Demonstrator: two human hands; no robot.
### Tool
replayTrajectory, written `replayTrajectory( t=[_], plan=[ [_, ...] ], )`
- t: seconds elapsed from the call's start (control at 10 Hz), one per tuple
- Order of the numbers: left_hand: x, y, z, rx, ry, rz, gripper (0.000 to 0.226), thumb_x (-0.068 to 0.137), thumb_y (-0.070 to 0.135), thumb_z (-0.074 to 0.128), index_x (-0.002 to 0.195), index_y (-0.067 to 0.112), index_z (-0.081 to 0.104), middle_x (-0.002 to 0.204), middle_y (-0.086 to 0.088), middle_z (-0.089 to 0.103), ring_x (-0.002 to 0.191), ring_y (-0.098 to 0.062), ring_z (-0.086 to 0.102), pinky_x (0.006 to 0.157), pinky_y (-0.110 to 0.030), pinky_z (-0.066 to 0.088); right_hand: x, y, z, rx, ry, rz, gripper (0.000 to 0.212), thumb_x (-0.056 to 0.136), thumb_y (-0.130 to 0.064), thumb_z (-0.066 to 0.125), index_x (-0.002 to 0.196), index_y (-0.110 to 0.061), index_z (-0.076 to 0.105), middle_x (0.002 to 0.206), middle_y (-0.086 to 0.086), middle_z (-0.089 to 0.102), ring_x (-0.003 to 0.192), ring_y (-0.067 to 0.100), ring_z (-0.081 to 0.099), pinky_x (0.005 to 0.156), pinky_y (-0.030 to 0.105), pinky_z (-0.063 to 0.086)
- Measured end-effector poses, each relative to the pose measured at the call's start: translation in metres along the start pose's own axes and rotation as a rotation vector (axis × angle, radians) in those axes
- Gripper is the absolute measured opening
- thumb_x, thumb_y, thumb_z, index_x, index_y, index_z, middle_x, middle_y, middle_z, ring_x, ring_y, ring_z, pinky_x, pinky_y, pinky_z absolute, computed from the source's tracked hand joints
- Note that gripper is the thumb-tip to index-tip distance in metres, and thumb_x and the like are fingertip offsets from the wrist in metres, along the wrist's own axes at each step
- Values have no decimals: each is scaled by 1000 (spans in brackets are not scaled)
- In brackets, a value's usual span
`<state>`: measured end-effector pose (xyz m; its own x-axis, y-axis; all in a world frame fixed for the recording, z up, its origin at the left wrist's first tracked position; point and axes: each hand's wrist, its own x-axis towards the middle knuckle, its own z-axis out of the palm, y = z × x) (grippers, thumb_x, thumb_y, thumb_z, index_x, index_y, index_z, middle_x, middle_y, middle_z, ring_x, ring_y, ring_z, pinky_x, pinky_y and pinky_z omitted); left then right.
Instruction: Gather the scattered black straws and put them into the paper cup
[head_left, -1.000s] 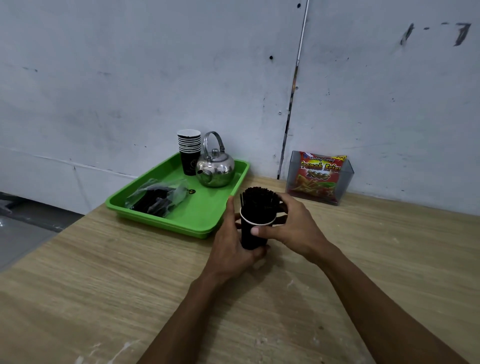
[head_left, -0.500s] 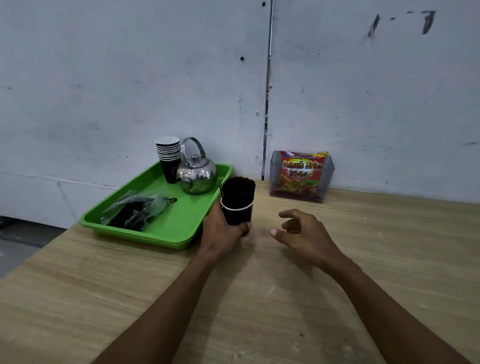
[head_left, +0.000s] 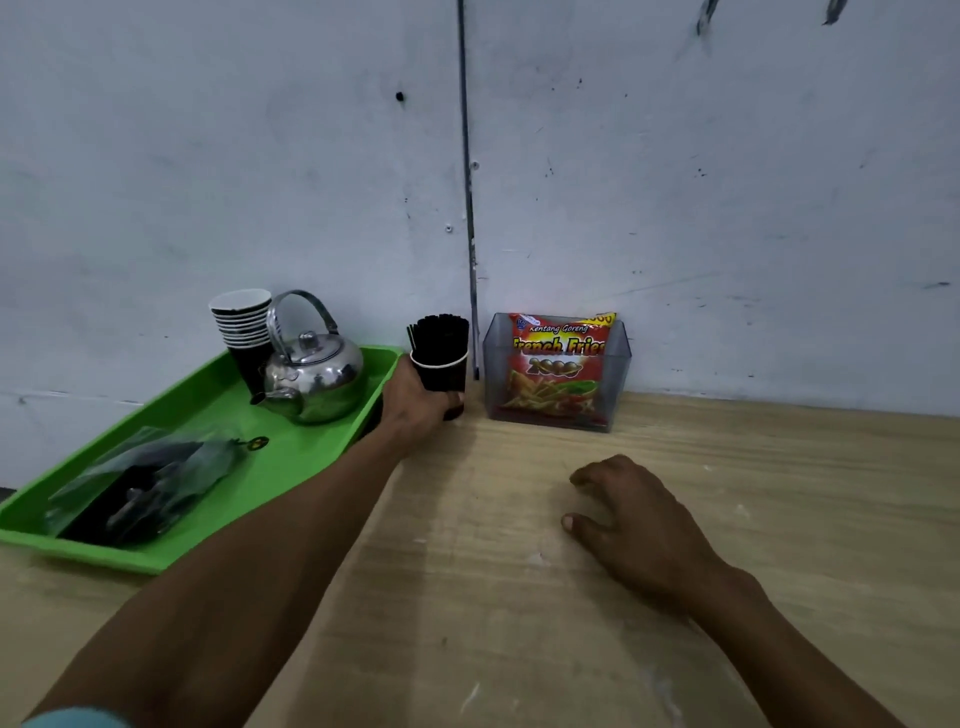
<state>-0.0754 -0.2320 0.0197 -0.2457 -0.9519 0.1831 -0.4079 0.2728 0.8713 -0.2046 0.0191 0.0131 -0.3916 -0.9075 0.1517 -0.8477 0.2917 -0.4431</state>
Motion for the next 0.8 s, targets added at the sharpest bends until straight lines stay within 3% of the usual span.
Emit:
replayTrajectory(
  t=[0.2,0.6,0.7,0.8],
  plan=[
    [29,-1,13,7,25,-16,66,64,16,87,118,7,51,118,-11,63,109,-27,59,88,-35,50,4,11,4,-13,60,-34,44,83,-55,60,121,-33,61,120,-17,50,112,5,48,91,25,42],
    [13,-8,7,-8,16,-71,70,56,29,87,112,11,49,114,-8,63,105,-27,60,92,-43,52,6,10,1,-25,22,-29,45,84,-57,58,122,-34,59,122,-15,49,115,4,46,93,27,41],
    [-14,-1,-6,-14,-2,-87,79,65,25,85,130,5,45,127,-11,57,117,-29,54,99,-41,48,2,5,-2,38,-14,1,43,87,-52,60,124,-31,57,126,-13,51,116,5,47,92,26,43],
    [-44,5,-20,-52,-99,-95,80,73,20,83,140,6,40,134,-13,51,123,-28,51,90,-37,52,-6,0,-12,139,34,28,42,86,-50,63,124,-31,57,129,-11,52,116,7,48,91,28,44]
  ],
)
